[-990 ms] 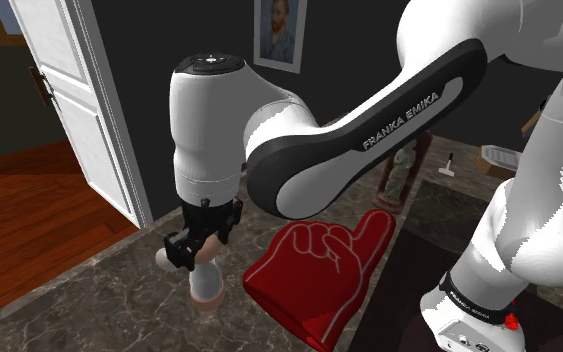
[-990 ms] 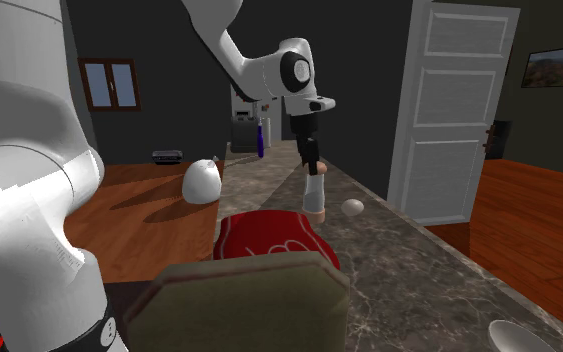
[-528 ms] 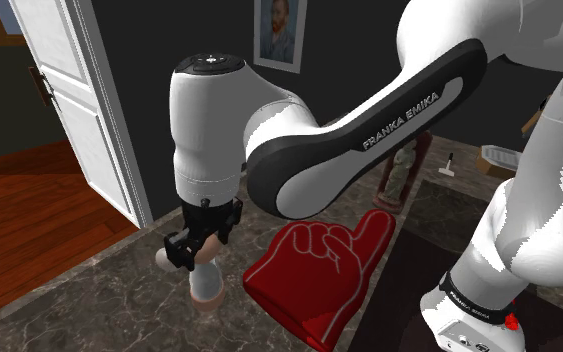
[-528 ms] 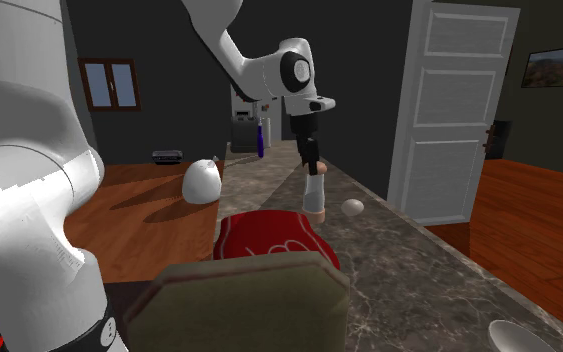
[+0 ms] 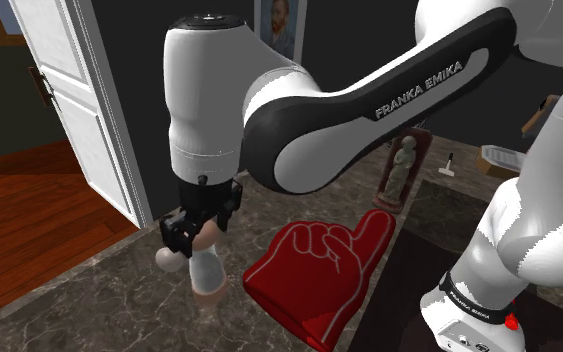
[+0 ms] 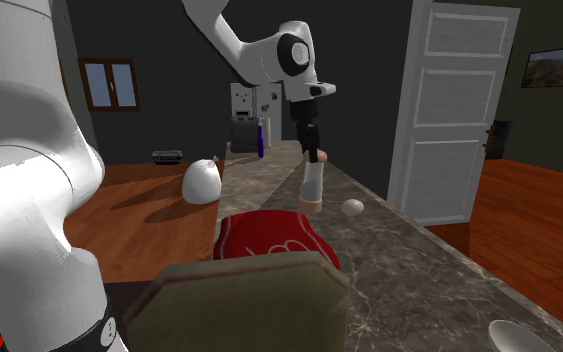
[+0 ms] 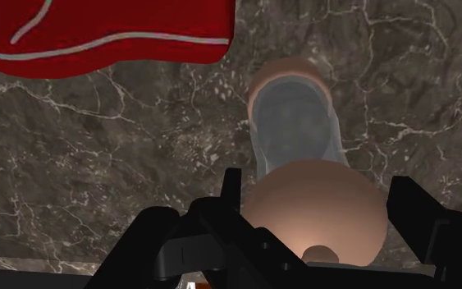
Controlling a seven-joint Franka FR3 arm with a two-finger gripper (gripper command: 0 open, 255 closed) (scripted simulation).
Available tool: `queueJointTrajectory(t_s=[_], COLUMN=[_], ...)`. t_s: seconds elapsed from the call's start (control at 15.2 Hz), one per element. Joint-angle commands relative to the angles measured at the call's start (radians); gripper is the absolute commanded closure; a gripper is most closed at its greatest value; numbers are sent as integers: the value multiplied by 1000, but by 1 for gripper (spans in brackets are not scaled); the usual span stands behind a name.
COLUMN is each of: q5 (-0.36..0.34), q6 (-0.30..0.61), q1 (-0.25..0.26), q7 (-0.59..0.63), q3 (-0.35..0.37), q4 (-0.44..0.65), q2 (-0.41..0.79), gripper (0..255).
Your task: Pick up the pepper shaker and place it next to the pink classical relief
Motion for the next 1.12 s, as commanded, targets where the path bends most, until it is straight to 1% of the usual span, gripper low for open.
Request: queueJointTrajectory(t_s=[0.0, 0.53, 1.06], q5=[12, 51, 73], q6=[-25, -124, -227], q1=[-2, -6, -8], q7=[-11, -45, -68], q3=[1, 1, 0], q4=[18, 91, 179], q2=[-11, -49, -71], gripper=[255, 255, 255])
